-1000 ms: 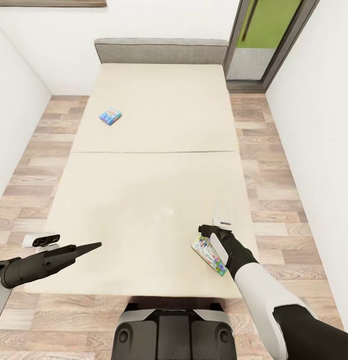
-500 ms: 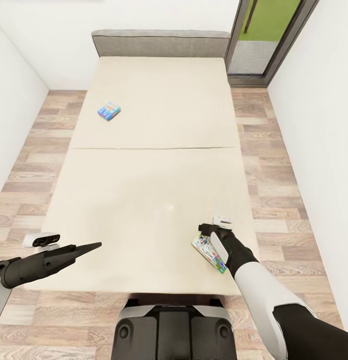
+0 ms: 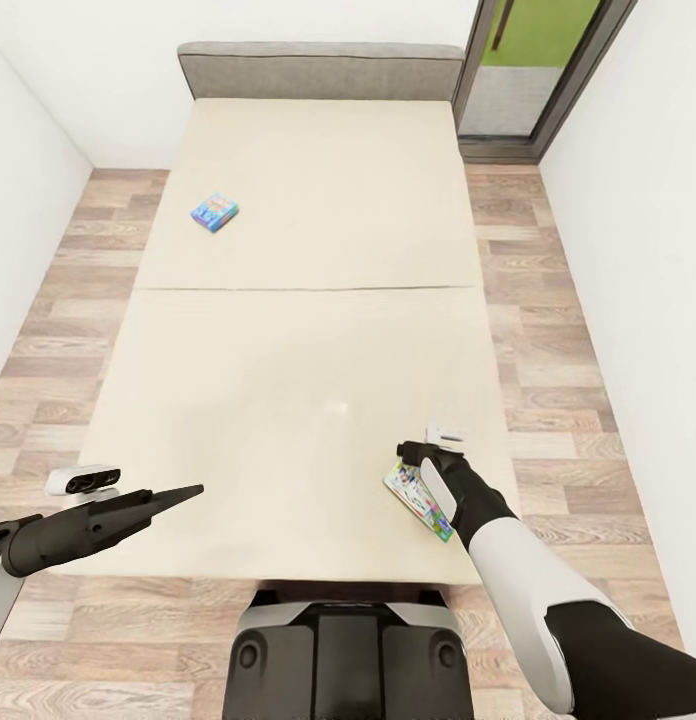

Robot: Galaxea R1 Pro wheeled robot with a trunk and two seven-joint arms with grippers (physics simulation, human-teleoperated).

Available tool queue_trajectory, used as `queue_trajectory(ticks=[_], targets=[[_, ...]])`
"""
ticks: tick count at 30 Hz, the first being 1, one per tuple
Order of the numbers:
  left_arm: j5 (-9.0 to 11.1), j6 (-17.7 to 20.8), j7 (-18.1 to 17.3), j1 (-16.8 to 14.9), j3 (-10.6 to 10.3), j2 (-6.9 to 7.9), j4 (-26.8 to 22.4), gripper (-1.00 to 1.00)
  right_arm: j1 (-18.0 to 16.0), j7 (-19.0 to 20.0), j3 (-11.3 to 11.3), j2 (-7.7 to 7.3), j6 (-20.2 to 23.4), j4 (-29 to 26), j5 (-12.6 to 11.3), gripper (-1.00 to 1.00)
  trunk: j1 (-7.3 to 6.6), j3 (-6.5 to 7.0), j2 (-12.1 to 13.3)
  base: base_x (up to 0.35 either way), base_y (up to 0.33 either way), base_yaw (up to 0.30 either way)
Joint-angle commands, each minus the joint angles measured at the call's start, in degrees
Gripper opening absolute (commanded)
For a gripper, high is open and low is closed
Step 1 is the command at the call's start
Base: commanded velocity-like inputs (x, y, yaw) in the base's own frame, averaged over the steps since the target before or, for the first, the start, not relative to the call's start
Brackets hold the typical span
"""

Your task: Put all the toys in the child's room - the three board games (two on the bed and one on the table), the two jigsaw puzzles on the table, and the tennis ball on the table - inside the toy box on the table in the child's room.

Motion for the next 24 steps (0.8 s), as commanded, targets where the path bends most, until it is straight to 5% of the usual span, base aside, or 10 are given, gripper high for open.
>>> queue_trajectory(ticks=[1,24], targets=[[0.0,0.6,-0.2,0.0,0.0,0.01,0.0,1.0,-0.1,-0.5,0.3,-0.04,0.2,-0.1,-0.6,1.0,0.03,-0.16,-0.1,0.0,0.0,0.0],[-0.1,0.6,-0.2,0.0,0.0,-0.02,0.0,1.0,-1.2,-0.5,0.3,0.21,0.3,-0.1,-0.5,1.0,0.03,-2.33,-0.1,0.0,0.0,0.0]])
